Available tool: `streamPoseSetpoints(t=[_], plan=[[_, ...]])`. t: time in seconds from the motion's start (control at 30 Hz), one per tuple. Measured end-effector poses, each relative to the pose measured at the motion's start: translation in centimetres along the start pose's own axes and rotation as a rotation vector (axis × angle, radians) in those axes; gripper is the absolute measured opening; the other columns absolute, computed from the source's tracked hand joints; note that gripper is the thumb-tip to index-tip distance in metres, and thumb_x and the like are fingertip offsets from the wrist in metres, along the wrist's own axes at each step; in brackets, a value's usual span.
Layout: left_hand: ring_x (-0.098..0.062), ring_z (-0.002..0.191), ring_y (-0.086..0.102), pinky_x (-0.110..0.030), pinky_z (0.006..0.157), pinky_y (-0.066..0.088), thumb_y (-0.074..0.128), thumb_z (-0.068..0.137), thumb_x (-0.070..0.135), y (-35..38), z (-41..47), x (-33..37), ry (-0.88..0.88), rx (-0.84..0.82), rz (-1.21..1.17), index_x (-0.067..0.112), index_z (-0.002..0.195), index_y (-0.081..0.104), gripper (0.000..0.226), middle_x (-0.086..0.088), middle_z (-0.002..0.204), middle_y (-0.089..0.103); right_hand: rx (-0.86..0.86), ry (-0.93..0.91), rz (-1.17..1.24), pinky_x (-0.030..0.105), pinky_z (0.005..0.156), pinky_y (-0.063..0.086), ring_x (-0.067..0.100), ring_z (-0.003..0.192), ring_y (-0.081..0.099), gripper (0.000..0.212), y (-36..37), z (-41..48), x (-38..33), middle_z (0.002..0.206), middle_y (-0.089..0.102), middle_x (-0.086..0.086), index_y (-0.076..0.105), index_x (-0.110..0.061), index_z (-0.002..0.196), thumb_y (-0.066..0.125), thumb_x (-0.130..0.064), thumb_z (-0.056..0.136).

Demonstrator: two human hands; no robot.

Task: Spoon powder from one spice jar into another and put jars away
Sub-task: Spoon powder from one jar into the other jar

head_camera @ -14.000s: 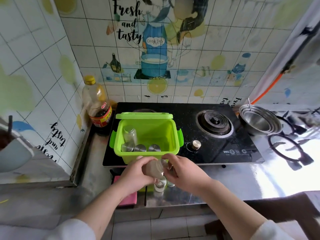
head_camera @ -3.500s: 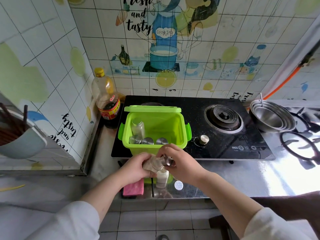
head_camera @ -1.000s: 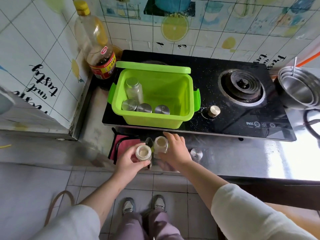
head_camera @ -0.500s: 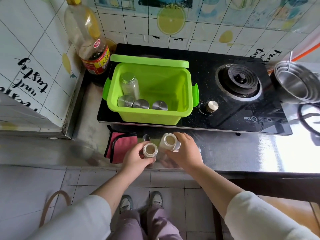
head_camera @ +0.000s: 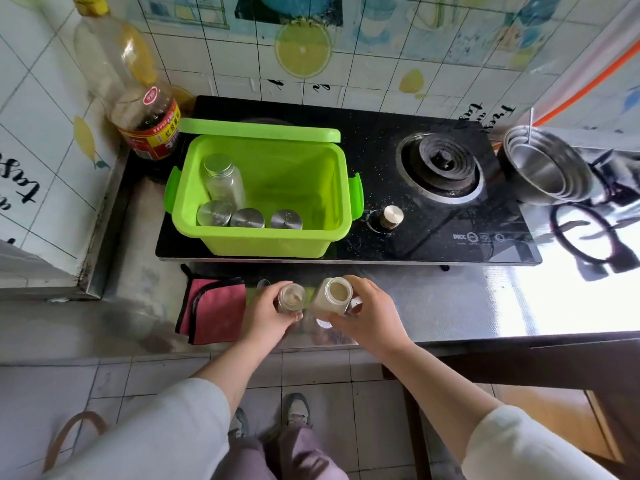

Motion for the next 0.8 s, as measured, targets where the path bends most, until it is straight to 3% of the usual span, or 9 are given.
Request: streamPoseSetpoints(t=[0.2,0.37,0.43,0.6,0.73,0.8], plan=[[-0.013,0.104,0.060,-0.008,0.076,0.038,0.084,0.065,0.003,0.9,0.7,-0.5,-0.022,-0.006,-0.045,0.022,0.117,0.064,0.059,0.005,0.110,0.067,-0.001,-0.016,-0.021,0.014,0.071,0.047,0.000,0.089,0.055,0.054,-0.1,0.0,0.3,0.102,0.060,-0.017,0.062,-0.028,0.112,0.081,-0.037,0.063],[-0.014,0.118,0.055,-0.028,0.099,0.044,0.083,0.069,0.009,0.8,0.4,-0.4,-0.011,-0.039,-0.004,0.028,0.131,0.055,0.071,0.006,0.128,0.060,-0.041,-0.061,-0.030,0.012,0.071,0.047,0.001,0.089,0.054,0.053,0.0,0.0,-0.2,0.103,0.060,-0.015,0.062,-0.027,0.112,0.083,-0.037,0.065],[-0.016,0.116,0.057,-0.036,0.099,0.048,0.077,0.074,0.009,0.1,-0.2,-0.2,-0.001,-0.023,0.015,0.033,0.133,0.052,0.069,0.006,0.131,0.058,-0.094,-0.088,-0.023,0.010,0.069,0.044,-0.001,0.084,0.054,0.053,0.3,-0.3,-1.1,0.100,0.058,-0.017,0.061,-0.027,0.111,0.081,-0.044,0.065],[-0.007,0.093,0.060,-0.013,0.076,0.049,0.060,0.079,-0.012,-3.0,-2.9,0.3,0.139,0.033,-0.016,0.037,0.128,0.052,0.069,0.008,0.126,0.051,-0.215,-0.193,-0.080,0.021,0.074,0.049,0.002,0.083,0.055,0.061,2.2,-1.2,-3.1,0.099,0.058,-0.015,0.059,-0.027,0.118,0.078,-0.049,0.065],[-0.008,0.114,0.055,-0.024,0.097,0.048,0.058,0.073,-0.018,-5.3,-4.1,0.8,0.187,-0.126,-0.043,0.040,0.117,0.055,0.073,0.014,0.125,0.053,-0.263,-0.235,-0.079,0.014,0.073,0.045,0.002,0.080,0.053,0.055,3.4,-0.7,-5.6,0.093,0.057,-0.016,0.061,-0.024,0.115,0.077,-0.044,0.066],[-0.004,0.118,0.052,-0.018,0.101,0.043,0.058,0.072,-0.015,-5.9,-4.8,1.5,0.178,-0.277,-0.016,0.036,0.122,0.052,0.072,0.017,0.126,0.053,-0.267,-0.254,-0.060,0.007,0.071,0.040,-0.004,0.078,0.052,0.055,4.0,-0.4,-7.0,0.091,0.053,-0.021,0.060,-0.024,0.115,0.077,-0.043,0.066]])
Point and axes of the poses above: each hand's wrist, its own z-axis towards the middle knuckle, its own y-axis out of the palm, x = y × z, the point moved 6 cm from there along z, towards the middle knuckle
